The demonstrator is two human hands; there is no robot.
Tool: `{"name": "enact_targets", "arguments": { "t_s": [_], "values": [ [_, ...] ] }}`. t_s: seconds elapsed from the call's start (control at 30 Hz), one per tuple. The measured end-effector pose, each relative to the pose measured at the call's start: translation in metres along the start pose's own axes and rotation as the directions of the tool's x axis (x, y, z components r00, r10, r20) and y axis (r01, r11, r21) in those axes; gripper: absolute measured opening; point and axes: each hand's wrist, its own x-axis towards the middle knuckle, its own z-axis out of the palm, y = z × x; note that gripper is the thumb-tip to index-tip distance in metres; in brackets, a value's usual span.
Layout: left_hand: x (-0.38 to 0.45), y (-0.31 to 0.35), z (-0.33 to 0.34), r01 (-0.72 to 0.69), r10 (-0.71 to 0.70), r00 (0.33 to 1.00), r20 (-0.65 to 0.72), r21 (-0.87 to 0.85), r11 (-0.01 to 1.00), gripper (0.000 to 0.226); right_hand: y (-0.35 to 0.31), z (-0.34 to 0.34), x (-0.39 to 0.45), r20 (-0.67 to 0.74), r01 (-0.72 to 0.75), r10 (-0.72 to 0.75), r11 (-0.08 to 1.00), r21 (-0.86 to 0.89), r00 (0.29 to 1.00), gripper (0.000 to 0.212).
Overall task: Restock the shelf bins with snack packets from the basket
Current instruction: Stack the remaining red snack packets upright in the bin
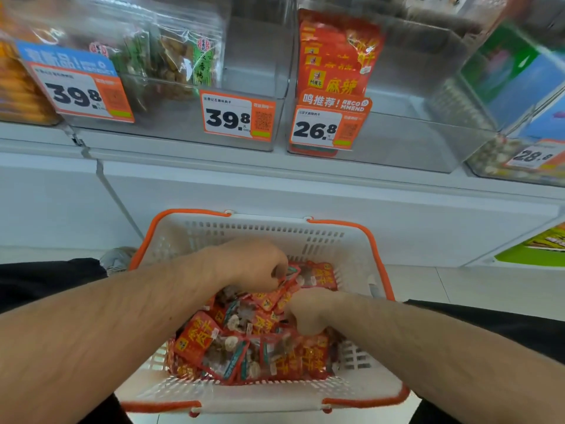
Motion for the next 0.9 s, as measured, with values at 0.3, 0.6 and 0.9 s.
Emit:
{"name": "enact_targets", "arguments": {
  "t_s": [0.3, 0.6, 0.9],
  "values": [
    [-0.004, -0.003, 0.001, 0.004, -0.015, 0.996, -0.091, -0.118, 0.993, 0.012, 0.042, -0.082, -0.053, -0.232, 0.101, -0.077, 0.99, 0.096, 0.97, 0.005],
    [-0.01, -0.009, -0.039, -0.091, -0.182, 0.908, -0.377, -0.601, 0.794, 0.024, 0.077, -0.123, -0.107, -0.631, 0.231, 0.356, 0.717, 0.657, 0.689, 0.026],
    [-0.016, 0.018, -0.075, -0.346, -0.407, 0.78, -0.475, -0.869, 0.353, 0.013, 0.06, -0.117, -0.138, -0.588, 0.585, 0.427, 0.154, 0.796, 0.687, 0.006]
  ]
}}
